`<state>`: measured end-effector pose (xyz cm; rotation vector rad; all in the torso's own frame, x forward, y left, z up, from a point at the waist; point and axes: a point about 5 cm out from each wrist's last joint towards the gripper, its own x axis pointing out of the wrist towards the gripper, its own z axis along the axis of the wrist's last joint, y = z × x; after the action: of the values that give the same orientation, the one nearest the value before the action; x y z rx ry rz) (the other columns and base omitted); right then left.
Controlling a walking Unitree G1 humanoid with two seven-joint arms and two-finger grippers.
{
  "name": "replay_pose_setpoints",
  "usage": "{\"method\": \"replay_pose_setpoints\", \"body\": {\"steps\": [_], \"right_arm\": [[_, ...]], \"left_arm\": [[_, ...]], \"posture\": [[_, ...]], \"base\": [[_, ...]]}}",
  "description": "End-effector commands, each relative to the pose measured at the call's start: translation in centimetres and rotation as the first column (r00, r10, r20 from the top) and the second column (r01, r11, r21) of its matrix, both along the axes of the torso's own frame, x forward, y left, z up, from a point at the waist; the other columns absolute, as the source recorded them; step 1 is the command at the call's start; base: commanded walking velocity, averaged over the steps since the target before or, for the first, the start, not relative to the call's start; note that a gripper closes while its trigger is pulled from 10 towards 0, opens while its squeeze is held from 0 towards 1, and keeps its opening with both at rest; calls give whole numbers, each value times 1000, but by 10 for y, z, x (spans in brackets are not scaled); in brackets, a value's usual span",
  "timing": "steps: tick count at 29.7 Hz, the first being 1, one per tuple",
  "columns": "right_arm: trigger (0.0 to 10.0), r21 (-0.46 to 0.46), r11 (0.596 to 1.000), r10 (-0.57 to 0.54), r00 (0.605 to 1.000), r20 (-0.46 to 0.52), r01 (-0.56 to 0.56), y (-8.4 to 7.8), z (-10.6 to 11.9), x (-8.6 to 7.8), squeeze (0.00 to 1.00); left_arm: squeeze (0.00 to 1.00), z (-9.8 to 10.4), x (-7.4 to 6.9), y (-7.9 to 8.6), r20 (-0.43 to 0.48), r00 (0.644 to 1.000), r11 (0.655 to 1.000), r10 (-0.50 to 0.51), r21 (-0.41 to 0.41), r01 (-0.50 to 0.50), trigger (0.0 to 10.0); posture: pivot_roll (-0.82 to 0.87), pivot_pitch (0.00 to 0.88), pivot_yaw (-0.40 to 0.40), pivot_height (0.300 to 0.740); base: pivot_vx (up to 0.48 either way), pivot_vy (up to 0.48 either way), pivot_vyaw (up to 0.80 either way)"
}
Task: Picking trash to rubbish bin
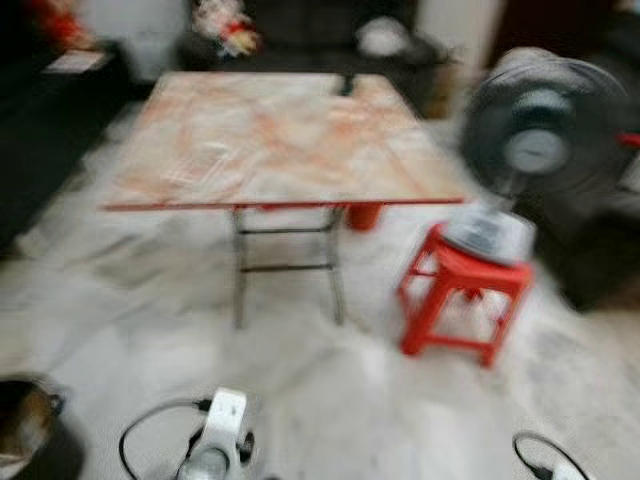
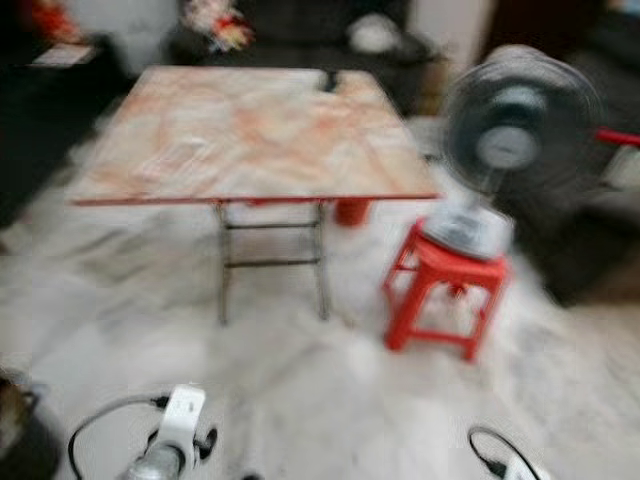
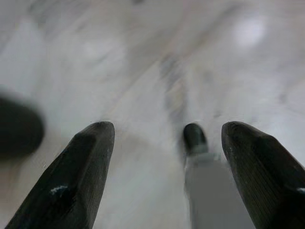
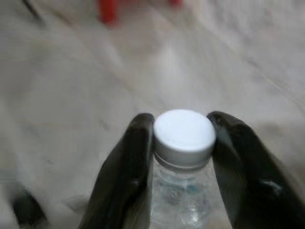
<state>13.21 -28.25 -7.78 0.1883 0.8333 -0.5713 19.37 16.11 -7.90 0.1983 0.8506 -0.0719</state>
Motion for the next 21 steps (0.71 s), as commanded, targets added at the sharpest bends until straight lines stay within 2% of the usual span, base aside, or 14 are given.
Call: {"method": "replay_pose_setpoints", "body": {"steps": [1, 10, 21], "right_arm": [[10000, 11, 1000, -15, 1000, -7, 15, 2, -2, -5, 0], [10000, 19, 1000, 1, 1000, 9, -1, 7, -1, 7, 0], [10000, 23, 1000, -2, 1000, 4, 2, 11, -2, 6, 0]], "left_arm": [[0, 5, 9, -2, 17, 1000, 1000, -5, -3, 5, 10000], [0, 7, 15, -3, 15, 1000, 1000, -1, -10, 1, 10000], [0, 5, 11, -2, -2, 1000, 1000, -4, -9, 4, 10000]], "posture": [[-157, 34, -31, 740], [-161, 24, -24, 740], [-159, 14, -20, 740]], "base": [[0, 0, 738], [0, 0, 742], [0, 0, 742]]}}
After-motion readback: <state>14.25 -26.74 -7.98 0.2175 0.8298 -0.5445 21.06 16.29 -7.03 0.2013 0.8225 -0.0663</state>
